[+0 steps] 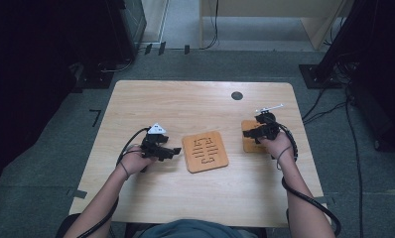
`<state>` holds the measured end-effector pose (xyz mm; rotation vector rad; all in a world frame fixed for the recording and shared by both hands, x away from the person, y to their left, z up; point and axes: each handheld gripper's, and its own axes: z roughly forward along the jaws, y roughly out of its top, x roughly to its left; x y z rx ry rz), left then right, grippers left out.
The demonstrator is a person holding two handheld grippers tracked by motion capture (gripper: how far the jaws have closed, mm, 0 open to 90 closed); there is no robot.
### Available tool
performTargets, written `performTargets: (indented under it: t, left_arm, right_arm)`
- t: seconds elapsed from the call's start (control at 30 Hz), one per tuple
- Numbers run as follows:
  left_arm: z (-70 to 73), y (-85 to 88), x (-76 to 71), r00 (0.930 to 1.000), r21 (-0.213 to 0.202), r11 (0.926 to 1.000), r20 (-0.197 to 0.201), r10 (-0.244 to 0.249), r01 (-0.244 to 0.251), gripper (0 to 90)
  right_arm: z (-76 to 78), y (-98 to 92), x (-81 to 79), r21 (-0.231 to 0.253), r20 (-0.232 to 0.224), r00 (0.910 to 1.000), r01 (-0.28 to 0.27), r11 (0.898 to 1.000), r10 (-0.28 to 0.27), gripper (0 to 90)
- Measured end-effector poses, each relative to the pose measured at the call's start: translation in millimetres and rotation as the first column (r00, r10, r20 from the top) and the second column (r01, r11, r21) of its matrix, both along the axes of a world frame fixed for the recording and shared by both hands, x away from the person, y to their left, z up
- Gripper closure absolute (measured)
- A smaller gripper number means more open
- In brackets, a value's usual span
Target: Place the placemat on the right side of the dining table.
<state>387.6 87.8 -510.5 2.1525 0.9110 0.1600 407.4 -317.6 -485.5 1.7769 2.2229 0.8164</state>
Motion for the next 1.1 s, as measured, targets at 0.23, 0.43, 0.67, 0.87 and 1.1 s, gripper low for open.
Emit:
performTargets:
  t: [0.23,0.43,0.67,0.87,1.1]
  left_arm:
    - [0.0,-0.3,-0.2,1.0000,0.003,1.0000,0.002,0.000,0.000,18.6]
    - [-0.1,-0.3,-0.2,1.0000,0.003,1.0000,0.003,0.000,0.000,18.5]
    - [-0.1,-0.4,-0.3,1.0000,0.003,1.0000,0.004,0.000,0.000,18.5]
    - [-0.5,-1.0,-0.5,1.0000,0.002,1.0000,0.007,0.002,-0.002,18.5]
    - [-0.6,-1.1,-0.7,1.0000,0.003,1.0000,0.009,0.001,-0.001,18.4]
  right_arm:
    - [-2.6,13.1,-2.0,-0.002,-0.008,0.9983,-0.058,0.998,0.058,25.5]
    - [-3.9,29.9,-4.5,-0.018,-0.009,0.9937,-0.112,0.994,0.112,25.5]
    - [-4.8,46.8,-7.5,-0.025,-0.006,0.9862,-0.166,0.986,0.165,25.5]
    - [-7.3,59.4,-10.2,-0.028,-0.008,0.9799,-0.200,0.980,0.199,24.9]
    - [-9.8,74.6,-13.9,-0.039,-0.002,0.9708,-0.240,0.970,0.240,24.5]
